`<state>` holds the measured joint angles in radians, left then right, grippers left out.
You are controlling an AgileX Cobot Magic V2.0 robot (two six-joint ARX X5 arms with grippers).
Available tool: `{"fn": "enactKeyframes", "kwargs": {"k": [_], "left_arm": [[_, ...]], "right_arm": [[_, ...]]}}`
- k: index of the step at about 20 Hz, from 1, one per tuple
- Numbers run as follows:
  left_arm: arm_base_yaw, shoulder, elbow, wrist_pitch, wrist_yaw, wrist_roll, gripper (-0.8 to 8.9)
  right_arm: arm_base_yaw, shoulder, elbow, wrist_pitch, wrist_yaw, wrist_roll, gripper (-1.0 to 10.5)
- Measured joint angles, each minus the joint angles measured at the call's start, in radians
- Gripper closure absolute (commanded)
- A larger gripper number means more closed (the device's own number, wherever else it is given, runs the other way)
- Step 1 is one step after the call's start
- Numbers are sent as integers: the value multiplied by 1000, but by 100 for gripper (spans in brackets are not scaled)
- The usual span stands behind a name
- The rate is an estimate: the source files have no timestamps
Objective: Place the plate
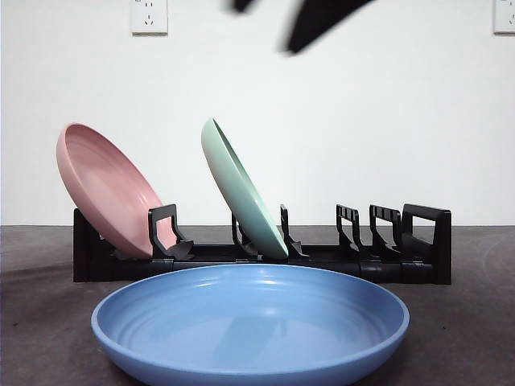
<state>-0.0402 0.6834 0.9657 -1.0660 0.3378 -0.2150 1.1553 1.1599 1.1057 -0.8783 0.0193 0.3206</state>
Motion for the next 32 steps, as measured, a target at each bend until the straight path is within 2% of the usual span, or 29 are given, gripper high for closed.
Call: {"fn": "enactKeyframes", "kwargs": {"k": [4, 9, 13, 17, 23, 30, 32], "left_arm": [[-42, 201, 35, 136, -25, -42, 408], [-127, 522, 212, 171, -199, -48, 408], [-186, 731, 405, 176, -337, -43, 409], [-205, 847, 502, 191, -410, -39, 409], [-205, 908, 504, 214, -444, -39, 412], [-205, 914, 504, 217, -444, -21, 606], [-205, 925, 504, 216, -444, -15, 691]], "right_arm": [[-37, -112, 0, -123, 25, 67, 720], [-38, -182, 0, -153, 100, 92, 720], [-38, -189, 1, -153, 111, 99, 720], [-38, -189, 0, -153, 158, 99, 720], [-38, -189, 0, -153, 190, 100, 720], [-38, -189, 1, -153, 194, 100, 720], [-38, -189, 1, -153, 194, 100, 720]]}}
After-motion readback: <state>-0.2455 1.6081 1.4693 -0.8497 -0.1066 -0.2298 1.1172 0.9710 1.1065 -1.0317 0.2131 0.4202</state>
